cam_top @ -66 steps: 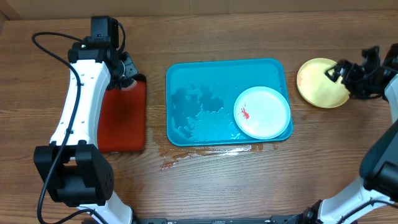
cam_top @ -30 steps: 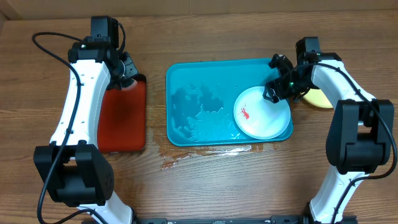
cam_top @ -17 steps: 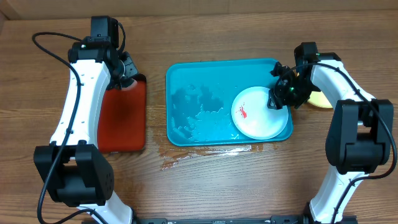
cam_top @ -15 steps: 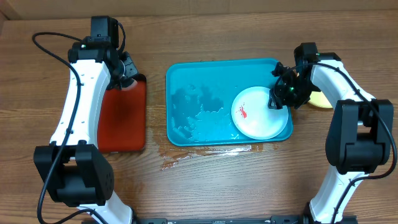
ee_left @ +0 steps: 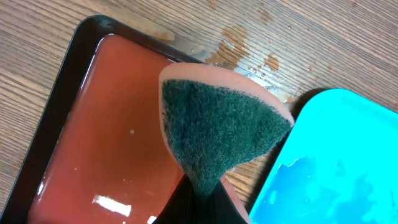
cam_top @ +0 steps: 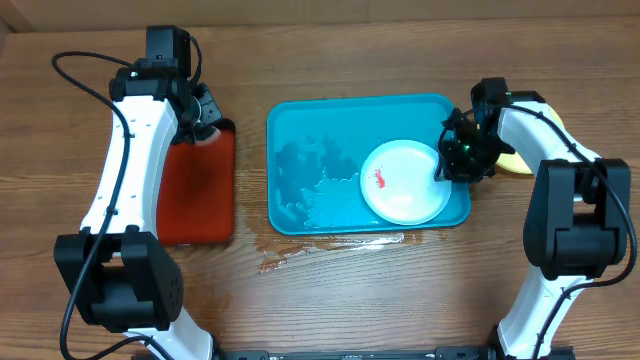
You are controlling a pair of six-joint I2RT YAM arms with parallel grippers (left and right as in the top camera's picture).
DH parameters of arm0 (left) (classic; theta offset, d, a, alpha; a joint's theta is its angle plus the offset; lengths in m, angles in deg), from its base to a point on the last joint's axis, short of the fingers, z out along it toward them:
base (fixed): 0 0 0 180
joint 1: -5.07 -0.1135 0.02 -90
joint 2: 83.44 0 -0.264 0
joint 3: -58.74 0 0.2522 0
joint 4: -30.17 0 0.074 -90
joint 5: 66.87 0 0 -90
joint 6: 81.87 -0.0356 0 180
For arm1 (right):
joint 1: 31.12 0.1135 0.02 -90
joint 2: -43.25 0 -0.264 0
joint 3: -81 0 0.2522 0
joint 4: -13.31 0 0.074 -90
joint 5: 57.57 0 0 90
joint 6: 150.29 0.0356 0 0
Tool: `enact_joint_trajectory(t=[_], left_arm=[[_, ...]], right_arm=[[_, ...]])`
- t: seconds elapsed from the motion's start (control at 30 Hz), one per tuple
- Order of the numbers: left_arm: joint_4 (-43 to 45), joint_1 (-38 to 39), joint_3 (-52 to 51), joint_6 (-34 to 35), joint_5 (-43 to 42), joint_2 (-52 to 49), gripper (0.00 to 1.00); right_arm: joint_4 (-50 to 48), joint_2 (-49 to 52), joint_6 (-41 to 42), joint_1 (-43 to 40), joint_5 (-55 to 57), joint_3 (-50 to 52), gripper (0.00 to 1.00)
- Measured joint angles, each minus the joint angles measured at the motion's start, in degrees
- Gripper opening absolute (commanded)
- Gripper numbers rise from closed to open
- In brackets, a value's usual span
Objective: Clean dirty plates on tray and stack at the side
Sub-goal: 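Reach the right gripper to the rim of the white plate and drag it left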
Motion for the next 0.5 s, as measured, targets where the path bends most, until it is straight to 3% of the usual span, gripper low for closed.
enact_joint_trajectory(t=[0.2,0.4,0.5], left_arm=[[0.2,0.11,0.0,0.0,-0.55,0.0,0.04],[0.39,0.11,0.0,0.0,-2.4,0.0,0.04],[0.48,0.42,0.0,0.0,-2.95,0.0,0.04]], right_arm=[[-6.95,0.04,5.84,1.86,-5.18,0.09,0.15],[-15.02,0.04,12.68,9.46,-8.04,0.13,0.15],[-18.34,0.04,18.34,15.17,-6.14,0.13,0.23]])
